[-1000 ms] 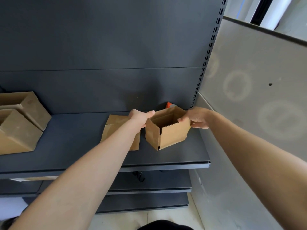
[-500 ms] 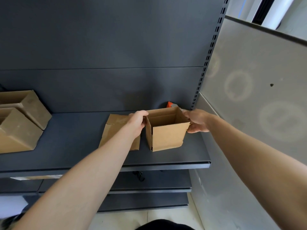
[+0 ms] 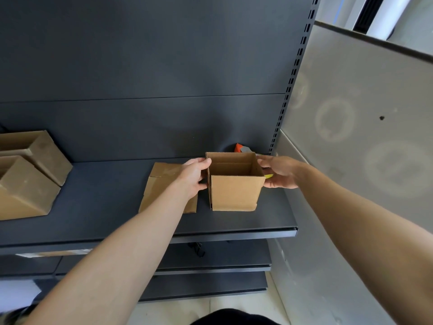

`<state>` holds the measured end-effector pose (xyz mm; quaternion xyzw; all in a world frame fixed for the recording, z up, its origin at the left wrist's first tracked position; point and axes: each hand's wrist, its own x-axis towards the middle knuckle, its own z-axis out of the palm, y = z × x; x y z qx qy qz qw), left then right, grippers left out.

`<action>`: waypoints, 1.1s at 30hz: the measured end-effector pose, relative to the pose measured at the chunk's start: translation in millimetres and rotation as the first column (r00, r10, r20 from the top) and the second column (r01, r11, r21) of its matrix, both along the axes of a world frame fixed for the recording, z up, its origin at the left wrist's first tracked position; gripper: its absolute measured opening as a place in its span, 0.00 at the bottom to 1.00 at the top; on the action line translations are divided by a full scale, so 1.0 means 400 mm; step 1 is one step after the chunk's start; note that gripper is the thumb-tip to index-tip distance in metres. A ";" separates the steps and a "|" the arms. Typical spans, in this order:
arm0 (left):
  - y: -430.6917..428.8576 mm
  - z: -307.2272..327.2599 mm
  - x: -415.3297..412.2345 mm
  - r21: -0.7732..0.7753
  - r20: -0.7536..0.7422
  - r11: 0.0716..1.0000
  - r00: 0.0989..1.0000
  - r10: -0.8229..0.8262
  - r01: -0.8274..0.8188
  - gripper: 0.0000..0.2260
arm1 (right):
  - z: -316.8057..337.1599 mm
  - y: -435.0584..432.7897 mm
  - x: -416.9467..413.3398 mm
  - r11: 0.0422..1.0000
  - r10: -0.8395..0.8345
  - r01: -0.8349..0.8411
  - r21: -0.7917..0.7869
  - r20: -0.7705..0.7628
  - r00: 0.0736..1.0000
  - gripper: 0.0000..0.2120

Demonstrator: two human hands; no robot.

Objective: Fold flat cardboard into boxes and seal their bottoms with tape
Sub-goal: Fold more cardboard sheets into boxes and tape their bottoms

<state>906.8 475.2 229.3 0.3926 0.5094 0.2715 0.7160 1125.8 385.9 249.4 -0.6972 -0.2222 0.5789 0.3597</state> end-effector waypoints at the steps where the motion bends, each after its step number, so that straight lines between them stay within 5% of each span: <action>1: -0.001 0.000 0.001 0.006 -0.009 1.000 1.000 -0.018 0.018 0.16 | 0.002 -0.001 -0.003 1.000 0.014 -0.014 0.016 0.003 1.000 0.16; 8: -0.005 0.005 0.000 0.036 -0.074 0.994 0.993 -0.096 0.098 0.24 | -0.014 0.004 -0.010 0.997 -0.034 0.038 0.068 -0.063 0.997 0.20; 23: -0.018 0.004 0.002 -0.006 -0.091 1.000 0.996 -0.024 0.023 0.22 | -0.025 -0.023 -0.007 0.986 -0.131 0.154 0.061 -0.284 0.950 0.15; 33: -0.012 0.015 0.003 0.019 -0.142 0.997 0.987 -0.077 0.080 0.21 | -0.045 -0.019 0.005 0.990 -0.065 0.100 0.102 -0.301 0.951 0.14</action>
